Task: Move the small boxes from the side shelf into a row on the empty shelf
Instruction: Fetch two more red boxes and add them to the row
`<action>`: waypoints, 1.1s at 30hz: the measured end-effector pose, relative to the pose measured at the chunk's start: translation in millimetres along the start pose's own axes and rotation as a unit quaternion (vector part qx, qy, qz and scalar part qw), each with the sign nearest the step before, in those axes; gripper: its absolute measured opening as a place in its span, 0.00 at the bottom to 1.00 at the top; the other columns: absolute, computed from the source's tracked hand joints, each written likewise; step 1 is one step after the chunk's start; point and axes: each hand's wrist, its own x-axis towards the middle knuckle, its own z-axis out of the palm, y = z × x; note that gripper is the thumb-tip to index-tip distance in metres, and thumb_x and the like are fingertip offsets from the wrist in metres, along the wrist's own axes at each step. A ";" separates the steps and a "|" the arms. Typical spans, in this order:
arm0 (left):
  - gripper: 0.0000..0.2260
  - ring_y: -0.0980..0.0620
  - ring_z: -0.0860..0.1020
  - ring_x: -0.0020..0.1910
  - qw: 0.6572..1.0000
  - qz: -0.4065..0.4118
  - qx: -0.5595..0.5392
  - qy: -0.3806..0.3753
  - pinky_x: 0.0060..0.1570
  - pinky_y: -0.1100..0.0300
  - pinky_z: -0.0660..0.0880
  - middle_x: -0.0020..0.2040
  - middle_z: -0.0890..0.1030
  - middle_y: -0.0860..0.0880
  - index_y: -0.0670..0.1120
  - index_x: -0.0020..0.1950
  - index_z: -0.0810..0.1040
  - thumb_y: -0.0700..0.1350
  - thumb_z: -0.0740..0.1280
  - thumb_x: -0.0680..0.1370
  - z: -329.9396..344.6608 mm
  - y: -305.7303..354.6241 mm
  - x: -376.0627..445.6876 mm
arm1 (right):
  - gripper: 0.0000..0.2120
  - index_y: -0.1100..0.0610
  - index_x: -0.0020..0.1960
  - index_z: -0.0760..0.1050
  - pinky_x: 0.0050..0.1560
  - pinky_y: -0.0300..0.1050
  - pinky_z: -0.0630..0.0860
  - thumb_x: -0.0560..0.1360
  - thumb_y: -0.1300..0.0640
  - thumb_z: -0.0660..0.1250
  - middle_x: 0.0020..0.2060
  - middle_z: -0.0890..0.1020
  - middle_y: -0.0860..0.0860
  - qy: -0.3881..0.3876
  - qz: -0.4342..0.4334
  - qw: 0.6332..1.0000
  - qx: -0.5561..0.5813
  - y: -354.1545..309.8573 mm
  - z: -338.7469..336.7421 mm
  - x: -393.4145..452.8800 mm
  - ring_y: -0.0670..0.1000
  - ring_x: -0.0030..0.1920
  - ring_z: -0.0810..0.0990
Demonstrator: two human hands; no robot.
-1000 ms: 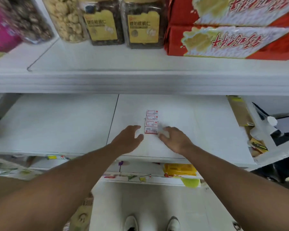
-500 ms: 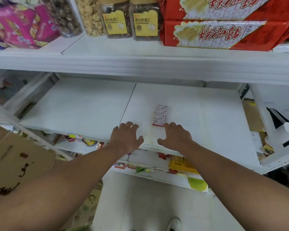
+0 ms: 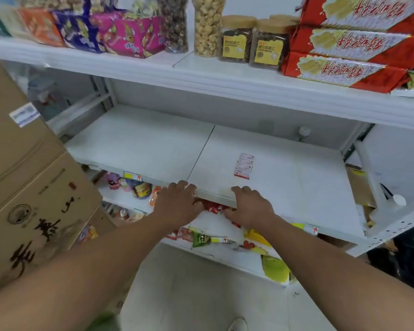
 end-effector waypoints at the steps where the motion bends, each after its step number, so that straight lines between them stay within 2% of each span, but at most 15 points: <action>1: 0.28 0.40 0.79 0.63 1.000 -0.003 -0.005 -0.001 0.60 0.46 0.78 0.67 0.80 0.47 0.51 0.68 0.80 0.66 0.57 0.77 3.2 -8.0 -12.0 | 0.37 0.50 0.80 0.64 0.59 0.57 0.78 0.77 0.36 0.68 0.68 0.74 0.53 0.001 -0.003 1.000 -0.002 -9.9 5.0 -8.6 0.59 0.68 0.74; 3: 0.29 0.41 0.78 0.64 1.000 -0.010 -0.012 -0.019 0.60 0.46 0.77 0.66 0.79 0.47 0.51 0.68 0.79 0.66 0.56 0.76 8.0 -20.8 -38.7 | 0.36 0.50 0.79 0.65 0.58 0.56 0.78 0.76 0.37 0.68 0.67 0.74 0.53 -0.002 -0.012 1.000 -0.011 -28.6 15.9 -26.1 0.59 0.67 0.74; 7: 0.33 0.41 0.73 0.74 0.999 -0.030 -0.019 -0.028 0.72 0.40 0.71 0.78 0.72 0.46 0.53 0.81 0.68 0.65 0.59 0.79 14.2 -37.2 -89.2 | 0.35 0.50 0.77 0.66 0.58 0.56 0.79 0.75 0.36 0.69 0.67 0.74 0.53 -0.018 -0.035 0.999 -0.030 -59.1 33.5 -56.1 0.60 0.68 0.74; 11: 0.32 0.42 0.70 0.76 0.997 -0.059 -0.034 -0.027 0.73 0.40 0.69 0.81 0.69 0.47 0.52 0.82 0.67 0.63 0.61 0.80 11.9 -44.9 -128.5 | 0.36 0.47 0.78 0.65 0.60 0.57 0.79 0.75 0.35 0.70 0.71 0.72 0.52 -0.013 -0.068 0.997 -0.045 -84.1 39.7 -81.1 0.58 0.70 0.73; 15: 0.32 0.42 0.71 0.76 0.996 -0.082 -0.019 -0.010 0.72 0.41 0.72 0.81 0.70 0.47 0.54 0.83 0.66 0.65 0.59 0.81 6.8 -48.7 -157.8 | 0.38 0.48 0.80 0.64 0.62 0.59 0.79 0.75 0.34 0.70 0.71 0.72 0.52 -0.012 -0.091 0.994 -0.058 -97.7 37.3 -97.8 0.58 0.70 0.73; 24: 0.32 0.43 0.69 0.77 0.981 -0.192 -0.032 -0.012 0.77 0.41 0.66 0.79 0.71 0.49 0.56 0.81 0.67 0.66 0.56 0.79 0.5 -23.8 -220.1 | 0.38 0.48 0.79 0.64 0.64 0.61 0.78 0.75 0.34 0.68 0.73 0.71 0.52 -0.012 -0.195 0.978 -0.068 -101.4 36.2 -122.4 0.58 0.72 0.72; 29: 0.31 0.42 0.70 0.76 0.963 -0.263 -0.048 -0.018 0.74 0.41 0.67 0.78 0.71 0.48 0.56 0.82 0.66 0.65 0.59 0.80 5.6 -0.9 -258.4 | 0.32 0.49 0.74 0.68 0.60 0.57 0.78 0.73 0.39 0.68 0.66 0.74 0.53 -0.027 -0.256 0.965 -0.052 -94.4 48.0 -138.7 0.59 0.68 0.74; 33: 0.29 0.41 0.70 0.75 0.945 -0.323 -0.057 -0.015 0.74 0.44 0.68 0.78 0.71 0.46 0.53 0.80 0.69 0.64 0.61 0.81 12.1 11.1 -301.8 | 0.33 0.48 0.75 0.68 0.58 0.57 0.79 0.73 0.37 0.69 0.64 0.75 0.52 -0.046 -0.304 0.950 -0.059 -98.2 63.9 -158.1 0.58 0.65 0.75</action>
